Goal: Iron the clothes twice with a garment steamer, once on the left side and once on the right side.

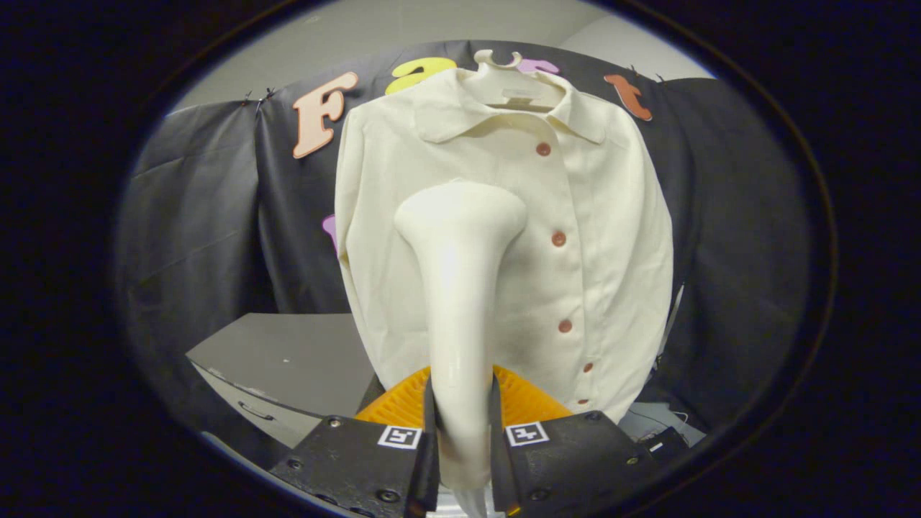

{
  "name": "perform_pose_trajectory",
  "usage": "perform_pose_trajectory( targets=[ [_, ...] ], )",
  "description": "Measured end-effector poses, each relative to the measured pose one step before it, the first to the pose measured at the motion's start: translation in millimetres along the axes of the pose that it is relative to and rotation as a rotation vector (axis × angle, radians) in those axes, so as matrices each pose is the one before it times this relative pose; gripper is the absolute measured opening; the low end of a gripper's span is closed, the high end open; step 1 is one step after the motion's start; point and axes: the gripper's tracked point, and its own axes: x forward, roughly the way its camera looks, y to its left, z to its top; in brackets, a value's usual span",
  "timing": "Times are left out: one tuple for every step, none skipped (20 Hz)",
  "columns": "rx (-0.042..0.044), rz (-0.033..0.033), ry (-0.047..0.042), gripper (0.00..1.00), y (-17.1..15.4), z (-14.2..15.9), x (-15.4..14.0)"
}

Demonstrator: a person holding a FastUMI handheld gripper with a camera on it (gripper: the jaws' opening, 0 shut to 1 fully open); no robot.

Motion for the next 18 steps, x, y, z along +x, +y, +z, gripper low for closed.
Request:
perform_pose_trajectory(
  targets=[
    [0.00018, -0.00334, 0.01608, 0.29, -3.08, -8.92, 1.53],
    [0.00425, -0.00135, 0.01650, 0.29, -2.73, -9.04, 1.60],
    [0.00016, -0.00232, 0.01425, 0.29, -2.41, -8.81, 0.78],
    [-0.00331, -0.00292, 0.01764, 0.29, -1.49, -8.94, 1.55],
    [0.00082, -0.00007, 0.01671, 0.29, -1.21, -10.23, 0.96],
    [0.00082, -0.00079, 0.01815, 0.29, -0.81, -10.91, 1.75],
    [-0.00322, -0.00123, 0.01725, 0.29, -1.48, -11.38, 2.34],
    [-0.00164, -0.00189, 0.01556, 0.29, -0.66, -10.02, 1.34],
    [0.00036, -0.00073, 0.01784, 0.29, -1.48, -10.28, 1.85],
    [0.00079, -0.00161, 0.01706, 0.29, -2.30, -11.72, 2.05],
    [-0.00481, 0.00081, 0.01805, 0.28, -1.38, -11.48, 3.06],
    [-0.00089, -0.00285, 0.02308, 0.26, -2.10, -14.28, 3.25],
    [-0.00011, 0.00072, 0.01441, 0.25, 0.05, -8.32, -0.49],
    [0.00094, -0.00048, 0.01101, 0.24, -0.97, -8.64, 1.82],
    [0.00117, -0.00269, 0.01612, 0.24, -2.15, -12.24, 2.87],
    [0.00219, -0.00302, 0.01949, 0.24, -0.75, -11.45, 1.83],
    [-0.00619, -0.00267, 0.01723, 0.24, -1.46, -10.44, 2.93],
    [-0.00512, -0.00207, 0.01864, 0.23, -0.29, -10.70, 3.09]
  ],
)
